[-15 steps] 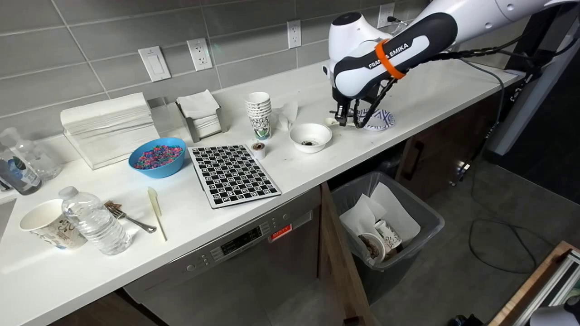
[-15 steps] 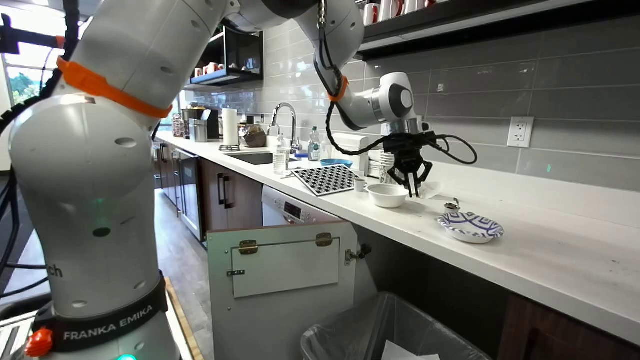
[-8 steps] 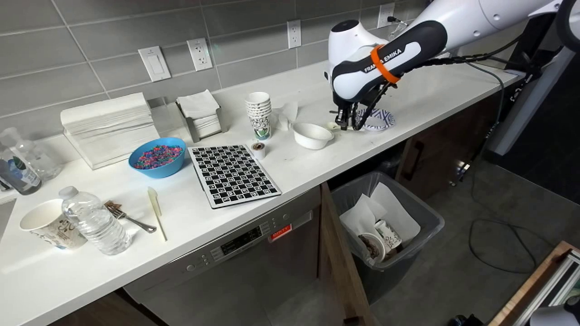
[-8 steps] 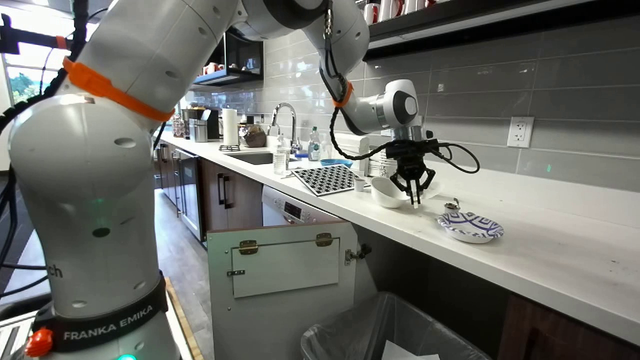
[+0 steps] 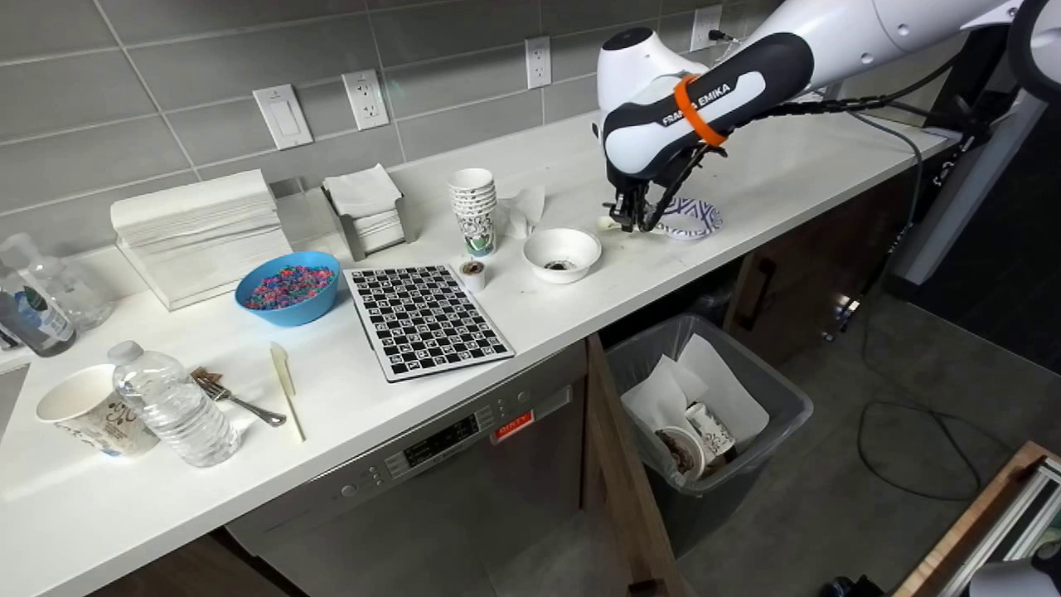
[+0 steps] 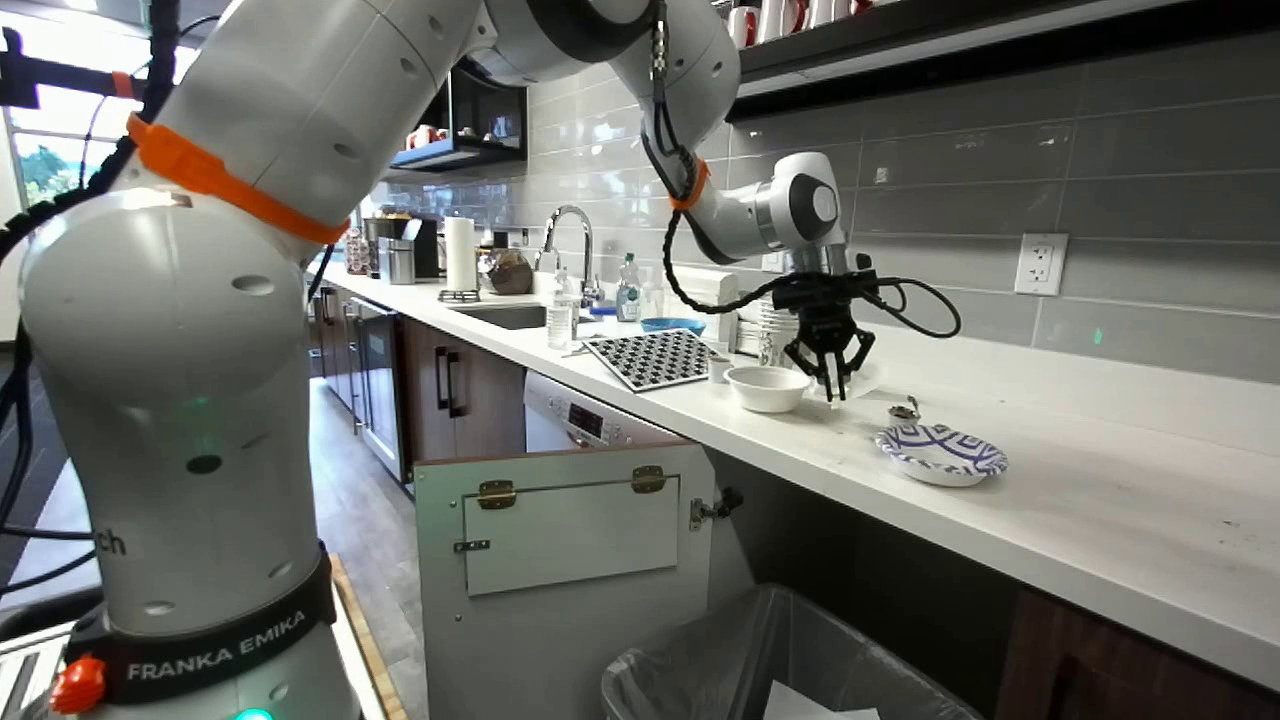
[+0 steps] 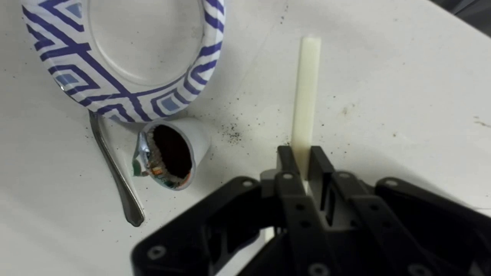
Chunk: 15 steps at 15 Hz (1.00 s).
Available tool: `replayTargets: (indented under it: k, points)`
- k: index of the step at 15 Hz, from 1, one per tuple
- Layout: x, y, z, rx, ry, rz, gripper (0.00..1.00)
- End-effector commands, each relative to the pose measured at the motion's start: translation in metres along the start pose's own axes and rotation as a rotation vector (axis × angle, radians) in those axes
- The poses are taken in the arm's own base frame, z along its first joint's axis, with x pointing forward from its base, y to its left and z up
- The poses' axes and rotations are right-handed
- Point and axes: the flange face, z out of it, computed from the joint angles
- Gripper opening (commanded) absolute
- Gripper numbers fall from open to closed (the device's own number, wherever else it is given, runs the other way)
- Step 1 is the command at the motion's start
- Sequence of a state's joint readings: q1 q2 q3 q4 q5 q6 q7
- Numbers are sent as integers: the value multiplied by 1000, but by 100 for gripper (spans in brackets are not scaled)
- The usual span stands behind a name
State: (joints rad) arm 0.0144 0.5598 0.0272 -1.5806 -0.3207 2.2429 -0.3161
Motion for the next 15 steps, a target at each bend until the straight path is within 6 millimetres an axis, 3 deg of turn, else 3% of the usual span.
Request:
replayTargets:
  k: [1,2,3,10,12,15]
  points:
    - [3,2,2,7,-11,25,4]
    - [3,3,6,9,-3,22,26]
    - [2,4,7,9,-7,23,40]
    - [3,4,11,-2,-27,29,92]
    - [6,1,0,-34,-12,32,100]
    - [11,-6,-17,-68,7,29,100]
